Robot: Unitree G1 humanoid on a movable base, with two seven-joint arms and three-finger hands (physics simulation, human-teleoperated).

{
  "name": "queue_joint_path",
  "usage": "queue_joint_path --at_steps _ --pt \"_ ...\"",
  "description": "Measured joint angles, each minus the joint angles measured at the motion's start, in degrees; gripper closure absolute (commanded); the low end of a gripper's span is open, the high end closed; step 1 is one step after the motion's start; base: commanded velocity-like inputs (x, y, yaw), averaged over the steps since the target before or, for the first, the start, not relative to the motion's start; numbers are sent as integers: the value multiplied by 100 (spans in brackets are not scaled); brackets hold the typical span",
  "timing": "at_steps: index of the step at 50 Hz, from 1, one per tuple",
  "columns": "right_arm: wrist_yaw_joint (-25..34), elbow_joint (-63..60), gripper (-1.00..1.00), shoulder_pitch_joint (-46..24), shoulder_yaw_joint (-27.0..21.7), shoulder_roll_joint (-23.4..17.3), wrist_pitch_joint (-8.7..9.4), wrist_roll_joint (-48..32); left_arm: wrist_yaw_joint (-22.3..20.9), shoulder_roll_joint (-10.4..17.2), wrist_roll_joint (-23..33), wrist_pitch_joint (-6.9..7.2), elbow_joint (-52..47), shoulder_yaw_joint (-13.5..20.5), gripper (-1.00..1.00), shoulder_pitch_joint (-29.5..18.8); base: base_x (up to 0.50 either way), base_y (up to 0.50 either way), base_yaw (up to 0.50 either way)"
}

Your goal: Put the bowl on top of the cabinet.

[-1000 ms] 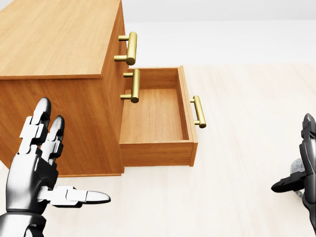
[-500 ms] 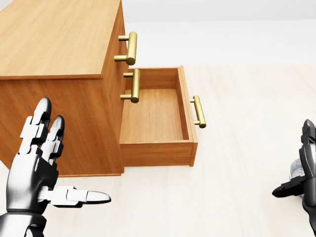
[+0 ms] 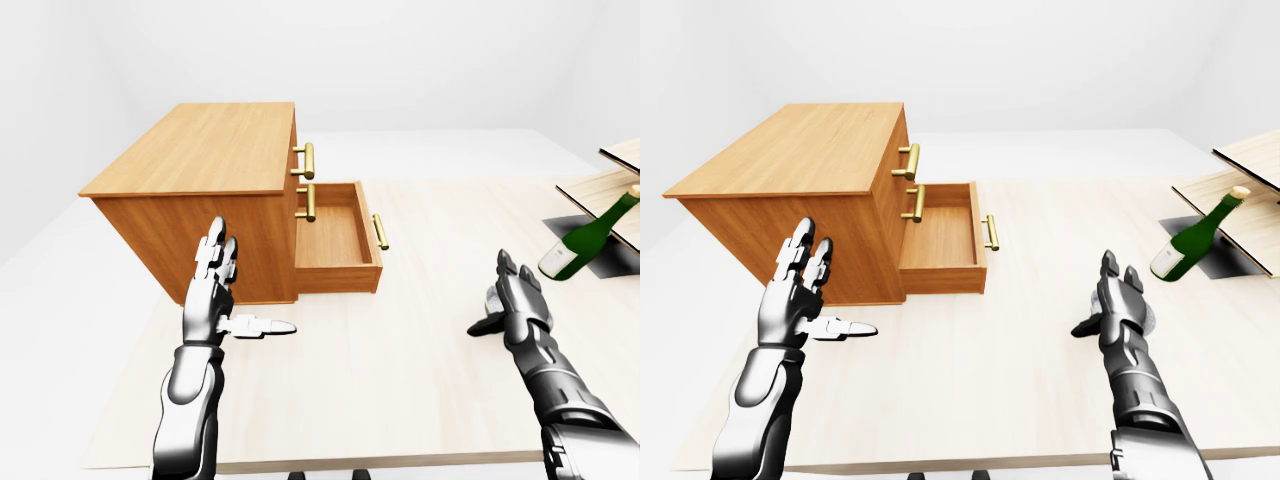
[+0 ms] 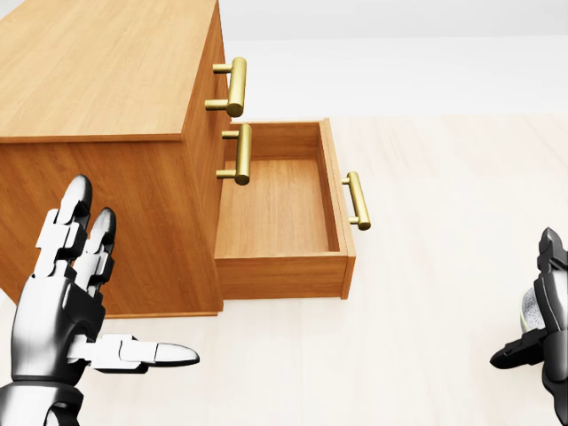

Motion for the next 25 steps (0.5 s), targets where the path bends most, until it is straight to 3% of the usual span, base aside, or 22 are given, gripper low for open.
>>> queue_joint_path --at_steps 25 --pt "-138 493 -100 -75 83 -10 0 4 3 -1 6 0 -3 -3 -100 3 1 0 0"
